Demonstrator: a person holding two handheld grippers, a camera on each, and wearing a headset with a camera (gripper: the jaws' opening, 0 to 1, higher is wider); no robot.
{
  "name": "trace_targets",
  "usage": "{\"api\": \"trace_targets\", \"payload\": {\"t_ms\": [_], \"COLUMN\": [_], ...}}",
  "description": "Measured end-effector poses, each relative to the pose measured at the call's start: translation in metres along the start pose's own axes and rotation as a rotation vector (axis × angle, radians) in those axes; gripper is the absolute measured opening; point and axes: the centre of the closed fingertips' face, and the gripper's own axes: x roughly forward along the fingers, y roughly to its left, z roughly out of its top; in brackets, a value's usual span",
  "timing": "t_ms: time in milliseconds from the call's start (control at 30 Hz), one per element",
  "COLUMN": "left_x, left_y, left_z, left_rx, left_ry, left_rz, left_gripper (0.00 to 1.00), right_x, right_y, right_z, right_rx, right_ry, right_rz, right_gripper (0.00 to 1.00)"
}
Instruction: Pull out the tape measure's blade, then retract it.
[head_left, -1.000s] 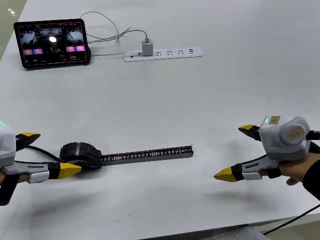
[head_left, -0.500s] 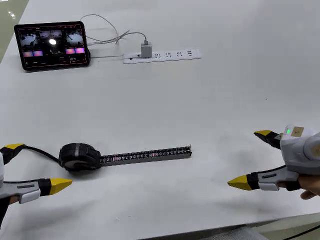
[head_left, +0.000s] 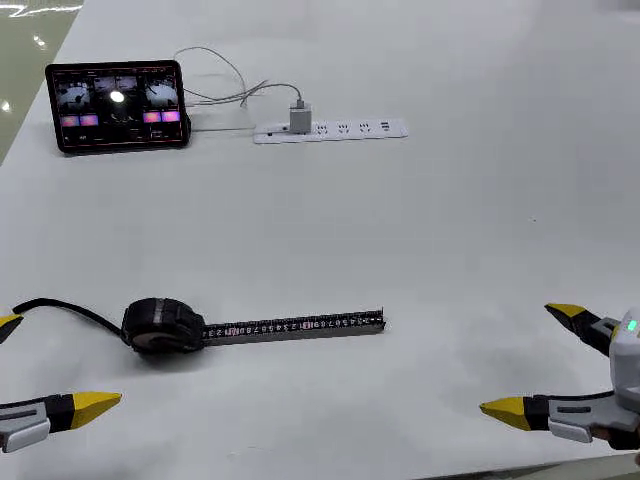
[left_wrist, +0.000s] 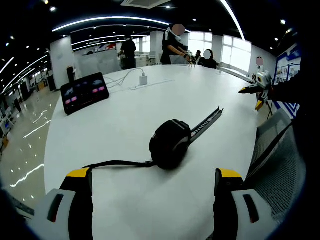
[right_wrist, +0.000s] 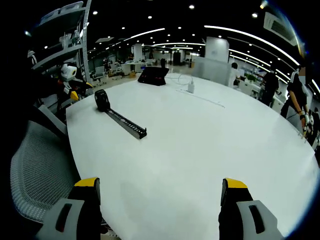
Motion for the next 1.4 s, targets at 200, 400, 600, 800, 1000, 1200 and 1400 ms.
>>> {"api": "trace_targets", "payload": {"t_ms": [200,400,600,800,1000,1200,1400], "left_x": [0.003,0.001,0.007,0.007,0.006,0.007,0.013], "left_y": [-0.009,-0.013,-0.018,-0.019,-0.017,-0.018,-0.02], "left_z": [-0.014,-0.02,-0.02,-0.016,-0.017,-0.011,0.0], "left_rx": [0.004,0.001,-0.01,-0.016,-0.009,-0.026,-0.034], "left_ry": [0.018,0.025,0.03,0.018,0.02,0.018,0.017], "left_rz": [-0.022,-0.026,-0.031,-0.033,-0.024,-0.024,-0.018], "left_gripper": [0.99,0.99,0.99,0.99,0.99,0.99,0.99], "right_x": [-0.006,-0.009,-0.006,-0.007,-0.011,-0.016,-0.016], "right_y": [0.002,-0.003,-0.001,-0.002,-0.001,0.0,-0.005], "right_z": [-0.011,-0.019,-0.025,-0.022,-0.03,-0.034,-0.028], "right_rx": [-0.001,0.008,0.011,0.01,0.013,0.027,0.02], "right_ry": [0.015,0.022,0.037,0.029,0.046,0.064,0.074], "right_rz": [-0.007,-0.014,-0.008,-0.007,-0.013,-0.022,-0.024], "right_gripper": [0.99,0.99,0.99,0.99,0.99,0.99,0.99]}}
